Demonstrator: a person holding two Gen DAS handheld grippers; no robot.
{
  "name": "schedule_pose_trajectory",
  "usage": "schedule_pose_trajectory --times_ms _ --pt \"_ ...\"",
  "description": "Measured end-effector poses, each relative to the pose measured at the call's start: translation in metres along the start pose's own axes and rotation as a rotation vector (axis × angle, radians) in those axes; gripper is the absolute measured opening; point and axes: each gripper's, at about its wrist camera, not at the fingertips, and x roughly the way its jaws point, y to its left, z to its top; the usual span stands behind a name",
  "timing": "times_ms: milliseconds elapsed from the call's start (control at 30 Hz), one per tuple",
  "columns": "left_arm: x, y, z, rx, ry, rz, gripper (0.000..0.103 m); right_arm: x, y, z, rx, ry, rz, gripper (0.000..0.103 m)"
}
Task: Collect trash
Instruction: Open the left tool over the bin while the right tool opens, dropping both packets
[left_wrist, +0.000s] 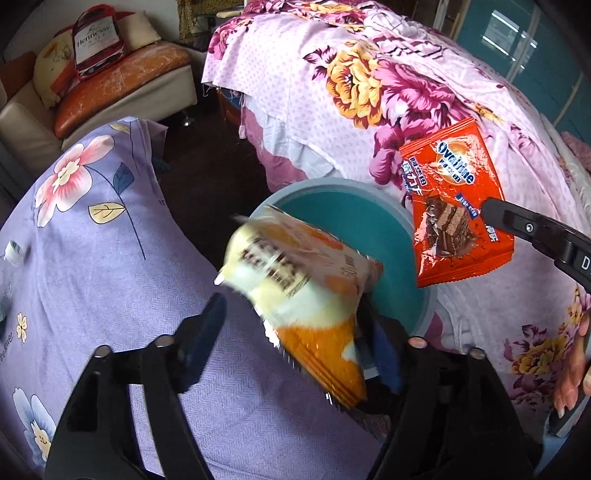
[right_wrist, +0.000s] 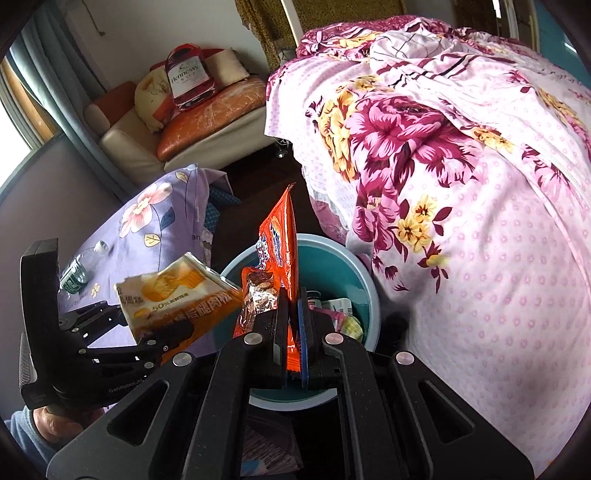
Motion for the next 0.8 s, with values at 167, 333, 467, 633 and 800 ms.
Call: schedule_pose_trajectory --times_ms 167,333,467,633,800 --pt "-0.003 0.003 -0.003 0.005 -0.015 0.043 0.092 0.008 -0.002 0.001 0.004 0.018 -0.005 0.005" --pt "-0.01 0.019 -0.013 -0.045 -0.024 0.043 0.094 0.015 0.003 0.0 -0.006 0.035 -0.007 0.005" --pt "-0.015 0.031 -0.019 -0.087 -0.03 0.042 0.094 0.024 0.009 -0.001 -0.015 0.062 -0.006 0.005" --pt "-0.02 0.04 -0.024 -0.109 -0.04 0.049 0.095 0.034 0.016 -0.002 -0.02 0.091 -0.001 0.016" --pt "-0.024 0.045 -0.027 -0.126 -0.044 0.042 0.095 0.036 0.026 -0.006 -0.03 0.095 -0.014 0.052"
